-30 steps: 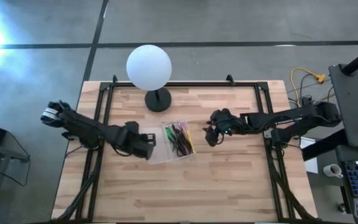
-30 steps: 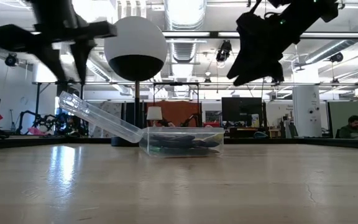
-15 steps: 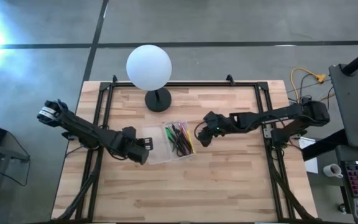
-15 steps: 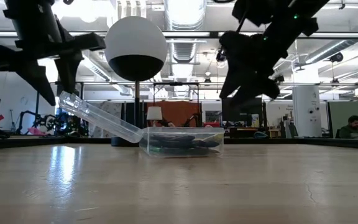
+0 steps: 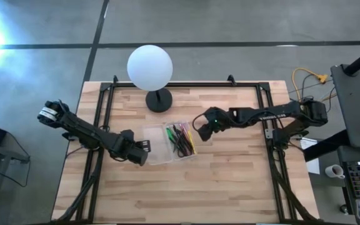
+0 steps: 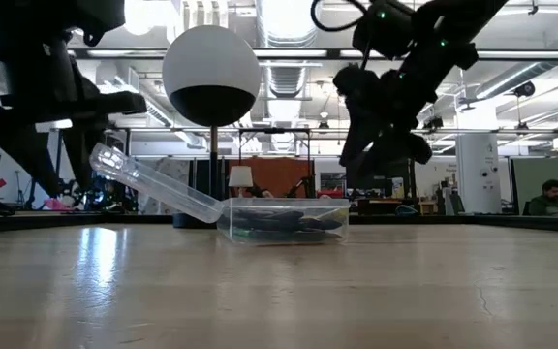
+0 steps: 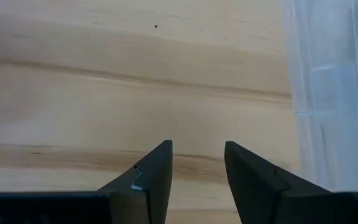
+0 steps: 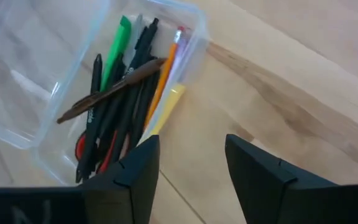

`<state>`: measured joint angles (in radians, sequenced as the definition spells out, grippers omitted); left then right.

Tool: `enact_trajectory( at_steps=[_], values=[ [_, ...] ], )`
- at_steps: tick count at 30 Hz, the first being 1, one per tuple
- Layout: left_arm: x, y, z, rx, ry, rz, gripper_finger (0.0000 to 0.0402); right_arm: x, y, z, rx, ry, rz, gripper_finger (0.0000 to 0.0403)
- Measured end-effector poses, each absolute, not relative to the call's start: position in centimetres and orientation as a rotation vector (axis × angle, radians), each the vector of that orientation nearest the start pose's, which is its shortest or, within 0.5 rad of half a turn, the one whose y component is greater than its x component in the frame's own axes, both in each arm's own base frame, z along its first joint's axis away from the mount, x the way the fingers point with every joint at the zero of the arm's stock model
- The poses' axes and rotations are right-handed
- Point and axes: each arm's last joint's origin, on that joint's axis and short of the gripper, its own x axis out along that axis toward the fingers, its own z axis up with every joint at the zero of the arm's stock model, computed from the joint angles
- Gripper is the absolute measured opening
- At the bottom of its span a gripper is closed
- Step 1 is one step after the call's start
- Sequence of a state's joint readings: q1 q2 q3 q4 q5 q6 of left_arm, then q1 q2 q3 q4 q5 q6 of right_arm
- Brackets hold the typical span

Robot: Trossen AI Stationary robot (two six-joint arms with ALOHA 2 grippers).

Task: Pick & place school supplies into a supply box
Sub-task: Close the supply box cover

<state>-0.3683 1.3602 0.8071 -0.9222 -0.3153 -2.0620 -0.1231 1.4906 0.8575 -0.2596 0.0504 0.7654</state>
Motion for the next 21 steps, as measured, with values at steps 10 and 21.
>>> enact_trajectory(
  at_steps=[10,21],
  values=[
    [20.7,-6.8,19.7,-1.310,0.653,1.167,0.0130,28.8,-4.9,17.8,0.878,0.859,-0.452,0.0159],
    [20.0,-5.8,16.3,-1.553,0.294,0.917,0.0130,29.9,-4.9,14.3,0.952,0.974,-0.454,0.0161]
  ],
)
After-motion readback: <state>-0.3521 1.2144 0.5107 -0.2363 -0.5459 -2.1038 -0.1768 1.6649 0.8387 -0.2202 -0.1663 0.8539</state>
